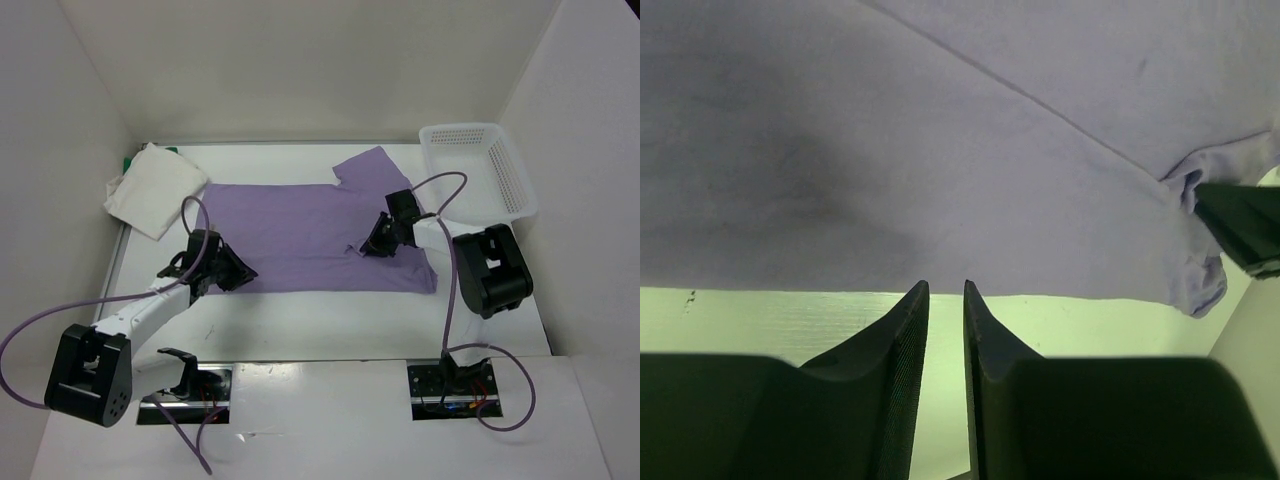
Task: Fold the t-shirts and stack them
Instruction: Fold the flattened tshirt in 1/3 of the way
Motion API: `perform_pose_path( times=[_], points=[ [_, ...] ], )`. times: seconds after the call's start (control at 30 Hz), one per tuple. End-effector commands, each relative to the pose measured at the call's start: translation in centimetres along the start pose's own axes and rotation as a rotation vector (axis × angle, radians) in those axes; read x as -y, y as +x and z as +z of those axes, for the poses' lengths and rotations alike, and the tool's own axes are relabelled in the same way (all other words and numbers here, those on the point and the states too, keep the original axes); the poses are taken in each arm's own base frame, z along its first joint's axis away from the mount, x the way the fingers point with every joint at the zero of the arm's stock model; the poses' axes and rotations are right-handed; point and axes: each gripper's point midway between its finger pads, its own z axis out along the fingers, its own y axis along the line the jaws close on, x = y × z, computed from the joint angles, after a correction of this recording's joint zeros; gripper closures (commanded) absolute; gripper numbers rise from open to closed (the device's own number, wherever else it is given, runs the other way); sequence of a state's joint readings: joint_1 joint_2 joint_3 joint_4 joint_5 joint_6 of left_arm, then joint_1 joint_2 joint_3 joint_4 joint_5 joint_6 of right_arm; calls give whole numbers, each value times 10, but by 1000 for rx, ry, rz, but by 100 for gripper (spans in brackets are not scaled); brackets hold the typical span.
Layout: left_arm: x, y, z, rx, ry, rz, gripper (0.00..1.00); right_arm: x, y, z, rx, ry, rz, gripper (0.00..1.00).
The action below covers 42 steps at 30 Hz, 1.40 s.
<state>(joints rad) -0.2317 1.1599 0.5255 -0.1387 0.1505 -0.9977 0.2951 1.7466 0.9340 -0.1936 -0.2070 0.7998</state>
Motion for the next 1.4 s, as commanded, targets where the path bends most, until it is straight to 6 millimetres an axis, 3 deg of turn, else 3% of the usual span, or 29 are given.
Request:
perform_pose_path(
  times=[0.0, 0.13, 0.2, 0.27, 0.37, 0.4, 0.47, 0.5, 0.57, 0.6, 0.63, 0.67, 0.77, 0.9, 0.97, 1.07, 1.17, 1.27, 1.37],
  points=[
    [4, -11, -6, 33, 9, 4, 73, -45, -29, 5, 52, -112, -19, 73],
    [17, -21, -10, 55, 37, 20, 73, -82, -57, 8, 72, -180, -27, 73],
    [16, -20, -8, 49, 30, 9, 73, -99, -65, 7, 89, -208, -42, 68],
    [21, -25, -9, 56, 39, 11, 73, -101, -68, 6, 86, -201, -68, 66],
    [24, -27, -10, 62, 45, 37, 73, -111, -66, -16, 120, -206, -118, 65],
    [29, -34, -10, 80, 47, 54, 73, -102, -54, -18, 105, -183, -128, 65],
    [31, -26, -4, 43, 13, 110, 73, -103, -42, -32, 111, -193, -154, 69],
    [34, -23, -1, 26, 8, 147, 73, -88, -18, -26, 67, -165, -163, 72],
    [44, -16, 10, -8, -1, 188, 73, -84, 6, -23, 37, -168, -175, 83],
    [45, -11, 15, -26, -8, 197, 73, -80, 36, -16, -16, -158, -197, 89],
    [41, -3, 24, -60, -32, 205, 74, -80, 49, -14, -31, -152, -219, 97],
    [50, 4, 28, -74, -15, 230, 74, -78, 61, -8, -51, -136, -238, 100],
    [50, 21, 41, -122, -17, 246, 75, -75, 91, 5, -105, -110, -261, 100],
    [33, 36, 51, -174, -58, 247, 75, -66, 94, 9, -89, -75, -258, 100],
    [2, 50, 55, -217, -142, 239, 75, -61, 93, 8, -76, -61, -258, 100],
    [-39, 70, 52, -303, -230, 182, 74, -32, 106, 12, -108, 3, -253, 100],
    [-51, 78, 39, -322, -226, 132, 71, -13, 123, 11, -140, 31, -266, 100],
    [-50, 81, 29, -325, -210, 131, 69, 3, 141, 9, -182, 60, -281, 100],
    [-61, 93, 17, -363, -227, 121, 69, 8, 154, -2, -206, 53, -293, 100]
  ],
)
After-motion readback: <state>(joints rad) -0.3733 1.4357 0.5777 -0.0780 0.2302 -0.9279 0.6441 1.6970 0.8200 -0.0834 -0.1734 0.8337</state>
